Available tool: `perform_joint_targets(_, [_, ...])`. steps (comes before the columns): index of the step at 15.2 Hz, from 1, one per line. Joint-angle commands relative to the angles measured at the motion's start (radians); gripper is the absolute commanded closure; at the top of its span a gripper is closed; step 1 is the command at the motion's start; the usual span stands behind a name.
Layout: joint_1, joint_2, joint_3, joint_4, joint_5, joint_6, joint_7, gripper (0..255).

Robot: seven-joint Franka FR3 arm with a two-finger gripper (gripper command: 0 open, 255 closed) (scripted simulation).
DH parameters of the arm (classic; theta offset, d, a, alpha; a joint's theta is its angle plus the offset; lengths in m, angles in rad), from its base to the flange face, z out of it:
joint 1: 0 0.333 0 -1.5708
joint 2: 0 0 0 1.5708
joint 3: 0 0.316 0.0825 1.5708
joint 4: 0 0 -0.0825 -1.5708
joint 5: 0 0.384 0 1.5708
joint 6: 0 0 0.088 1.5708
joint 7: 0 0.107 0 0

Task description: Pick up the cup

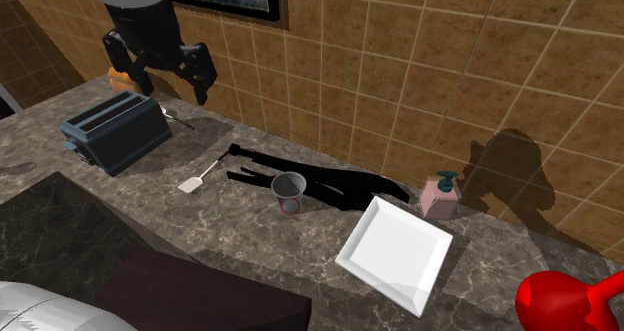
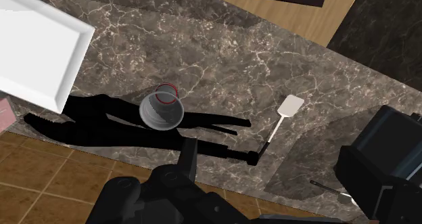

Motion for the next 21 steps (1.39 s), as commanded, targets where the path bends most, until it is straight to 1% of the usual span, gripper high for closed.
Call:
perform_joint_targets(1, [0.000, 0.000, 0.000, 0.000, 0.000, 0.000, 0.000, 0])
perform_joint_targets(6, [0.000, 0.100, -0.005, -0.076, -0.011, 0.152, -0.032, 0])
perform_joint_targets(11, [0.001, 0.232, -0.011, -0.121, -0.019, 0.306, -0.062, 0])
perform_joint_targets(16, [0.002, 0.390, -0.018, -0.134, -0.024, 0.455, -0.092, 0])
perform_joint_targets(21, [0.003, 0.570, -0.025, -0.114, -0.025, 0.593, -0.121, 0])
